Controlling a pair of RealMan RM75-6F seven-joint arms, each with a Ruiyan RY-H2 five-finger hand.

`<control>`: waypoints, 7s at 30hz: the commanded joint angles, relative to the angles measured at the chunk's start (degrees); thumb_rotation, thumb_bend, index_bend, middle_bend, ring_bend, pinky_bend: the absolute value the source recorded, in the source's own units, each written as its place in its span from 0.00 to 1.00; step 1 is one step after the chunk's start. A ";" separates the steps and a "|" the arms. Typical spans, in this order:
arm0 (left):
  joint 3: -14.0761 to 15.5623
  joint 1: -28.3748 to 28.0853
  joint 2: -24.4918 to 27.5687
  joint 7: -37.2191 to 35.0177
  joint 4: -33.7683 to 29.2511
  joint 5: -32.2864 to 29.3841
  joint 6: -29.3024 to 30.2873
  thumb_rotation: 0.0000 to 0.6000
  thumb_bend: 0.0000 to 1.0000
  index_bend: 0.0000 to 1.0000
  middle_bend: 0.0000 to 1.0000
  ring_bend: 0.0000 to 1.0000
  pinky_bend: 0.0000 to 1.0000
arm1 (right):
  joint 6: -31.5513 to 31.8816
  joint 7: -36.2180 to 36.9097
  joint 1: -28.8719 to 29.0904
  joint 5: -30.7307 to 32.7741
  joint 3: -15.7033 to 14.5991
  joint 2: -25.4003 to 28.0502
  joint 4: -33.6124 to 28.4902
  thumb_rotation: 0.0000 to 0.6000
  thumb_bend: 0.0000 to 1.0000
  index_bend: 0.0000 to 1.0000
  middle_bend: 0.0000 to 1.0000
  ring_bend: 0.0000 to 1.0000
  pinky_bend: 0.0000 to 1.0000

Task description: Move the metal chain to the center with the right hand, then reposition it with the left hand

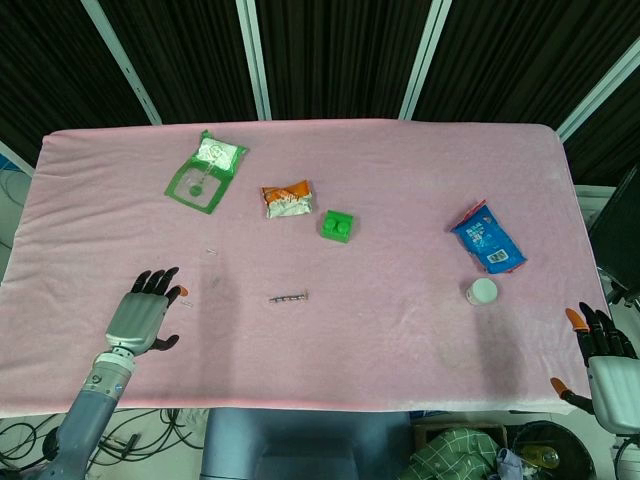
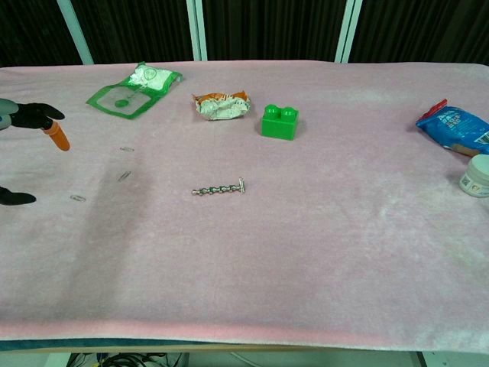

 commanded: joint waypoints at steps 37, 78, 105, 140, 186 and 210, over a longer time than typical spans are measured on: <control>-7.17 -30.27 -18.05 10.67 26.20 -31.96 -17.90 1.00 0.22 0.40 0.03 0.00 0.00 | -0.53 -0.47 -1.42 0.19 2.89 -1.64 1.11 1.00 0.09 0.01 0.00 0.00 0.18; -3.49 -31.16 -33.58 6.09 35.12 -22.97 -2.45 1.00 0.27 0.56 0.10 0.00 0.00 | -0.96 1.11 -2.42 1.24 4.81 -1.21 1.34 1.00 0.11 0.01 0.00 0.00 0.18; -4.68 -30.65 -36.22 5.78 39.66 -20.97 -3.33 1.00 0.31 0.57 0.11 0.00 0.00 | -1.63 0.69 -2.56 1.57 5.35 -1.25 1.19 1.00 0.11 0.01 0.00 0.00 0.18; -5.55 -30.38 -38.53 7.96 43.47 -20.27 -4.07 1.00 0.35 0.58 0.13 0.00 0.00 | -2.00 0.34 -2.66 1.37 5.57 -1.17 0.70 1.00 0.11 0.01 0.00 0.00 0.18; 9.54 -25.94 -15.63 20.09 33.23 2.88 3.23 1.00 0.40 0.58 0.15 0.00 0.00 | -1.85 -0.71 -2.88 1.31 5.84 -1.33 0.12 1.00 0.11 0.01 0.00 0.00 0.18; 18.08 -17.92 -7.55 17.62 31.70 13.99 4.80 1.00 0.40 0.59 0.16 0.00 0.00 | -1.72 -0.47 -2.99 1.19 5.91 -1.16 0.24 1.00 0.11 0.01 0.00 0.00 0.18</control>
